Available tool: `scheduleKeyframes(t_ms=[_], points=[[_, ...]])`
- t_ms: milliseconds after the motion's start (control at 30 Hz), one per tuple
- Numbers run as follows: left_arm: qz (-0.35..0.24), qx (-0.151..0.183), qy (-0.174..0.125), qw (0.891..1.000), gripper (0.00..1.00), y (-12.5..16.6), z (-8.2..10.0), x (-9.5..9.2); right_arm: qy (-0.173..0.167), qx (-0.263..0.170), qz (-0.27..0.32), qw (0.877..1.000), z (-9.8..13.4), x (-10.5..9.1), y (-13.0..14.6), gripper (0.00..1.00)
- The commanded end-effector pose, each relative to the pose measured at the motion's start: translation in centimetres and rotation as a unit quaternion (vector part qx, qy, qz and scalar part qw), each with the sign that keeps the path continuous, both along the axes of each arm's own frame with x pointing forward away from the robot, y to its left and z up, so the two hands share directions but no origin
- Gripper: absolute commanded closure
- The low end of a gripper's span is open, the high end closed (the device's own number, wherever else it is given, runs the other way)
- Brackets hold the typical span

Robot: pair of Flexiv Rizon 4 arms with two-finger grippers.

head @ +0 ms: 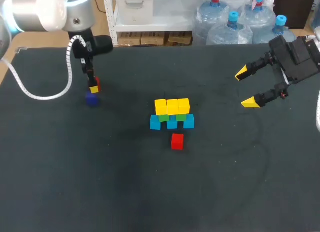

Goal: Place the blue cubes, place green cubes on the blue cubes, place the yellow cubes on the green cubes, then place the red cubes on the yellow cubes, and place purple cube on the red cubes.

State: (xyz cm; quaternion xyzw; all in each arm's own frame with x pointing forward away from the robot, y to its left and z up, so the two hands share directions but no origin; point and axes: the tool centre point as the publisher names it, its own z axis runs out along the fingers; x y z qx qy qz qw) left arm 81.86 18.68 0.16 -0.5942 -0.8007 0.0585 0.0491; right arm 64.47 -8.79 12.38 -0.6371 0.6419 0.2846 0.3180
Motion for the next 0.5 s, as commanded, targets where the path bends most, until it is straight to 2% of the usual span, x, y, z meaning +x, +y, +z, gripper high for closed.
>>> scheduleKeyframes(t_ms=[33,500], points=[[-0.001,0.000,0.003,1.000,0.00,0.18,-0.70,0.38,-0.001,0.001,0.000,1.000,-0.03,-0.02,0.02,0.00],[-0.003,0.003,-0.004,1.000,0.00,0.21,0.05,0.98,-0.001,0.001,0.000,1.000,-0.03,-0.02,0.02,0.00]])
